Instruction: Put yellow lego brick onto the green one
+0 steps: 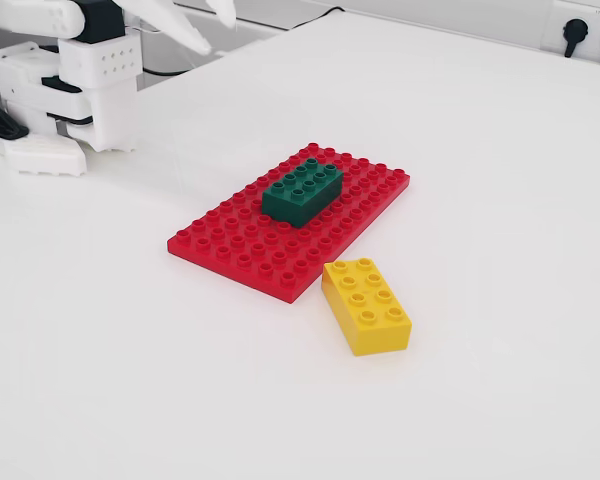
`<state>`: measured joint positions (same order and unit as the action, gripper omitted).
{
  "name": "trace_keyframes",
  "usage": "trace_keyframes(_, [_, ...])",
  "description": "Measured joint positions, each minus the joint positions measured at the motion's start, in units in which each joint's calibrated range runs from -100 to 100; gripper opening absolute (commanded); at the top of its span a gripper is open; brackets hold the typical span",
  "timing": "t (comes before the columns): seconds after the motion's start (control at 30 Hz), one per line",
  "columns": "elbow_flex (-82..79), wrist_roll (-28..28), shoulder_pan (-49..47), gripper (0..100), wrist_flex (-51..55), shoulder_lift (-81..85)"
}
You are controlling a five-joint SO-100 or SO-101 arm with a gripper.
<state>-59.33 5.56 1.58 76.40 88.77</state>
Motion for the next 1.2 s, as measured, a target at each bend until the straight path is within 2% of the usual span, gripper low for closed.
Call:
trace_keyframes(0.3, [31.0,0.0,0.8,14,3.6,-32.3])
trace_keyframes(0.53, [63.8,0.3,4.8,14,14.5,-62.4])
trace_keyframes(0.77, [92.7,4.7,8.9,15,21.4,-86.4])
trace_keyframes(0.97, [100.9,9.9,10.2,15,21.8,-97.7])
trace_keyframes(1.2, [100.9,13.4,10.4,25,21.8,-104.3])
